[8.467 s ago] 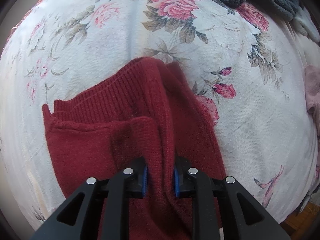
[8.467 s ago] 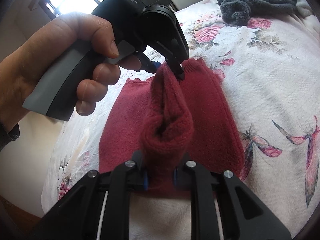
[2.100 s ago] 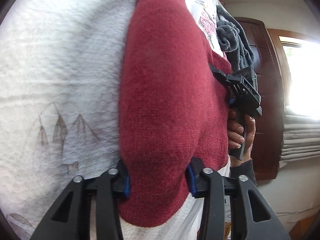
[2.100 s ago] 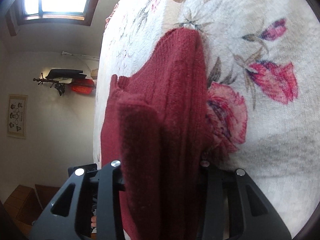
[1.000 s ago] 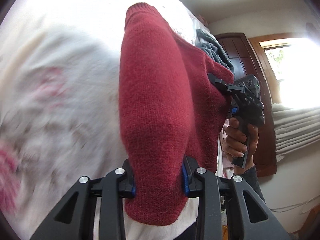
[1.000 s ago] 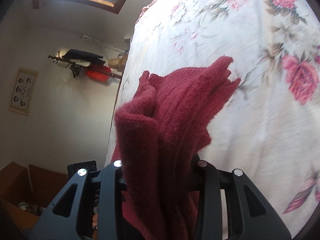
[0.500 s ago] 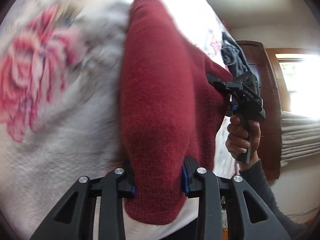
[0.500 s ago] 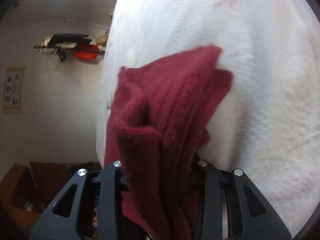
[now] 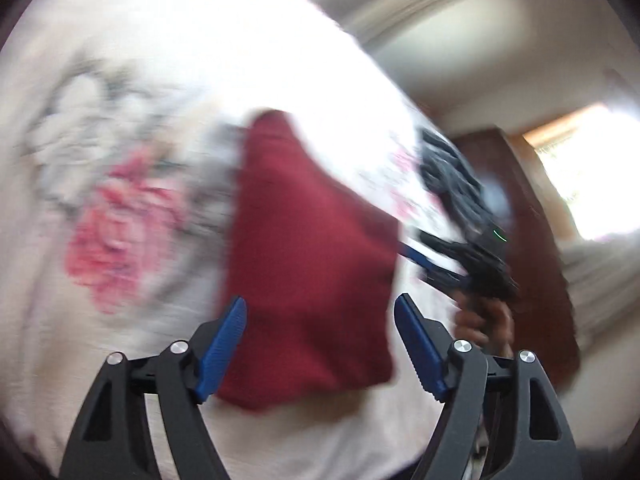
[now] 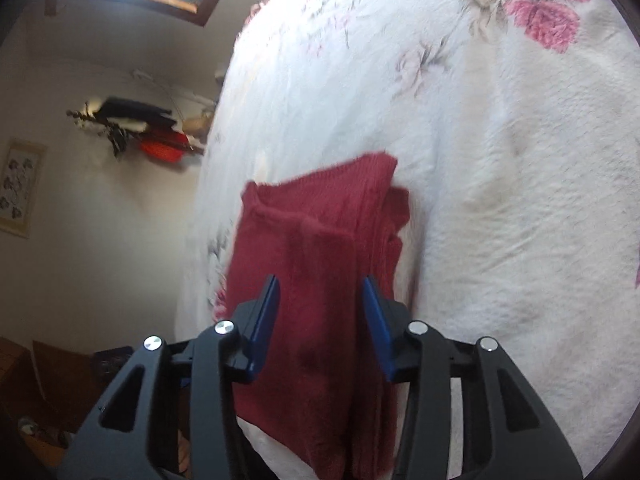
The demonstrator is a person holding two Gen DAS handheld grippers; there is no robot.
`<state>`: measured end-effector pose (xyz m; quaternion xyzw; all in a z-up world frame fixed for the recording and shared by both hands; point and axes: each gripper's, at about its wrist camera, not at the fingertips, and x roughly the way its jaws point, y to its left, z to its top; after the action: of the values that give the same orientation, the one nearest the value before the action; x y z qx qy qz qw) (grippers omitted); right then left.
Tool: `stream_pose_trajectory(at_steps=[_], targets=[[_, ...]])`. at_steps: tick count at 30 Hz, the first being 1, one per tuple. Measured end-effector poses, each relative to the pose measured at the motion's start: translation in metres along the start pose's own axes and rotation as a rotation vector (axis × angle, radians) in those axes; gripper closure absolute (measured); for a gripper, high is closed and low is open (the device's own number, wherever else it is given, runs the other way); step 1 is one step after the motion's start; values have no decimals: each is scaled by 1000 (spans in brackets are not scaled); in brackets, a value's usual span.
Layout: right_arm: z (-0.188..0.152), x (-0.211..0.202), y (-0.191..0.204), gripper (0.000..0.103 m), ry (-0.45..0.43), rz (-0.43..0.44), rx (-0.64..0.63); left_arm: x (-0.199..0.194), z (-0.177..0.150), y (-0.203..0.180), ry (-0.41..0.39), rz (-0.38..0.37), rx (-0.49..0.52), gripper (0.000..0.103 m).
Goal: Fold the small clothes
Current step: 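Open both tools to release the sweater onto the bed, then push the sweater's edges square with both open tools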
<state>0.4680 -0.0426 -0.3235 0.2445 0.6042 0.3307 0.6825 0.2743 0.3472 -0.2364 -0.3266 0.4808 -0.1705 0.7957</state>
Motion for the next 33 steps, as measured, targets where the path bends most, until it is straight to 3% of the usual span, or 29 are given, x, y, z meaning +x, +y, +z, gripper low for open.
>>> stream_pose_trajectory(at_steps=[2, 6, 8, 10, 12, 16, 18, 21, 22, 24, 28, 31, 33], targets=[[-1, 12, 5, 95, 19, -35, -21, 25, -7, -1, 70, 7, 9, 28], [6, 10, 10, 96, -71, -64, -32, 68, -25, 16, 172, 55, -28, 31], [9, 27, -11, 96, -53, -142, 3, 71, -29, 17, 186, 46, -52, 32], [8, 38, -20, 94, -32, -155, 9, 65, -22, 13, 209, 35, -59, 36], [8, 28, -14, 90, -49, -119, -7, 43, -5, -1, 164, -15, -33, 36], [1, -17, 8, 88, -168, -104, -67, 18, 53, -6, 59, -50, 29, 36], [-1, -16, 24, 88, -140, -87, -112, 32, 82, -2, 56, -21, 59, 36], [7, 18, 28, 92, -36, -141, -145, 75, 110, 15, 129, 64, 55, 37], [8, 28, 21, 102, -16, -174, -137, 90, 114, 24, 161, 101, 47, 42], [14, 46, 0, 103, 30, -221, -117, 109, 119, 40, 207, 137, 26, 53], [17, 31, 8, 101, 19, -198, -115, 86, 125, 29, 185, 121, 12, 56], [-3, 0, 31, 98, 5, -132, -173, 49, 102, 10, 148, 28, 75, 56], [-23, -7, 42, 98, 31, -122, -217, 46, 82, 9, 177, 14, 87, 56]])
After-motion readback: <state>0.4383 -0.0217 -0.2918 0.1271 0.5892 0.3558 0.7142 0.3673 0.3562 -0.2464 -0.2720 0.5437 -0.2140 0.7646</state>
